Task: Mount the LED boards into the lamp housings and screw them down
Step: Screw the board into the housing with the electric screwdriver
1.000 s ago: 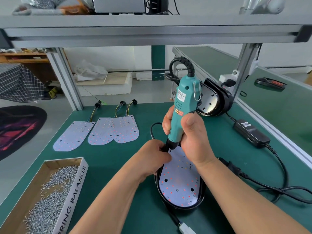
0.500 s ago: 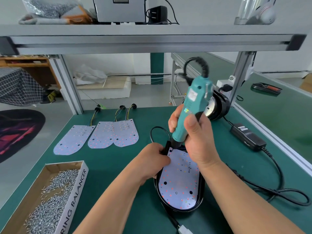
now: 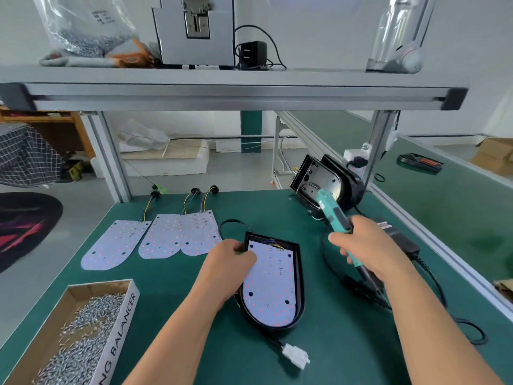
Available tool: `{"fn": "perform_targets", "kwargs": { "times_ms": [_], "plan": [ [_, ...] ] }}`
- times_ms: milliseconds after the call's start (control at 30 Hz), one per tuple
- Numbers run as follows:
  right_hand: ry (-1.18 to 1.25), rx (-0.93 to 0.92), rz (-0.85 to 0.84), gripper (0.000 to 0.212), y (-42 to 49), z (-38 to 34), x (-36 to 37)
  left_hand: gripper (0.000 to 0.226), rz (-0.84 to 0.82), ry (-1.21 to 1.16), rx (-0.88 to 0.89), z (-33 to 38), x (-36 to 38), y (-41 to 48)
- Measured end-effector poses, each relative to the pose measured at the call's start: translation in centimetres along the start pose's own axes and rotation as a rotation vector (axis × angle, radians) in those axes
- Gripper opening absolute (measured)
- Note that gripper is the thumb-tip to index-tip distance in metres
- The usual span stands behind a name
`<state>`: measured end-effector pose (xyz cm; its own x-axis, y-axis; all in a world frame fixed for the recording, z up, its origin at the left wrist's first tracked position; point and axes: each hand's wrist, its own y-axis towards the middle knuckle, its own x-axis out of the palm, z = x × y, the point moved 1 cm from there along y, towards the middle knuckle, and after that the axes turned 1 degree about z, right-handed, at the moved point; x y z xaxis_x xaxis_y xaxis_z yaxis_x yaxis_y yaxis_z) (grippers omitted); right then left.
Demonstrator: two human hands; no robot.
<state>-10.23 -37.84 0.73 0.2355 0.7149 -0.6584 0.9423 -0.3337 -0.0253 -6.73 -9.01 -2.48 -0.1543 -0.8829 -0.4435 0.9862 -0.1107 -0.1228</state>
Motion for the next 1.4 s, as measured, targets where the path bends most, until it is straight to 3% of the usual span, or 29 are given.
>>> {"fn": "perform_targets", "kwargs": {
  "times_ms": [167,300,500,667,900,1033,1133,1200,1233,1300,1400],
  "plan": [
    [-0.431,-0.078,-0.014,0.035,-0.3,-0.2,1.6,0.023,0.091,0.126,0.046,-0.6,-0.2,0.4],
    [-0.599,-0.134,0.031,0.036,-0.5,-0.5,2.2,0.019,0.125,0.263,0.051,-0.3,-0.6,0.2],
    [-0.72,-0.186,0.025,0.037,-0.6,-0.4,2.2,0.029,0.131,0.325,0.087,0.0,-0.7,-0.1],
    [-0.719,-0.216,-0.015,0.037,-0.7,-0.4,2.1,0.032,0.113,0.244,0.07,-0.1,-0.6,-0.1],
    [-0.599,-0.261,0.031,0.058,-0.6,-0.6,2.8,0.029,0.139,0.274,0.078,0.0,-0.6,-0.1],
    [-0.481,-0.412,0.136,0.036,-1.2,-2.0,3.8,0.027,0.124,0.182,0.048,0.0,-0.5,0.2],
    [-0.448,-0.458,0.117,0.012,-2.1,-3.4,4.9,0.026,0.12,0.122,0.026,-0.1,-0.6,0.4],
    [-0.504,-0.519,0.103,0.008,-2.5,-4.0,5.4,0.023,0.132,0.086,0.014,-0.2,-0.7,0.5],
    [-0.514,-0.523,0.062,0.009,-2.7,-4.2,5.3,0.021,0.143,0.052,0.004,-0.2,-0.7,0.7],
    [-0.501,-0.447,-0.176,0.015,-3.0,-4.2,4.9,0.019,0.176,-0.009,-0.037,-0.2,-0.8,0.9],
    [-0.564,-0.364,-0.538,0.054,-4.1,-4.7,4.5,0.026,0.216,-0.113,-0.061,-0.2,-0.9,1.1]
  ]
}}
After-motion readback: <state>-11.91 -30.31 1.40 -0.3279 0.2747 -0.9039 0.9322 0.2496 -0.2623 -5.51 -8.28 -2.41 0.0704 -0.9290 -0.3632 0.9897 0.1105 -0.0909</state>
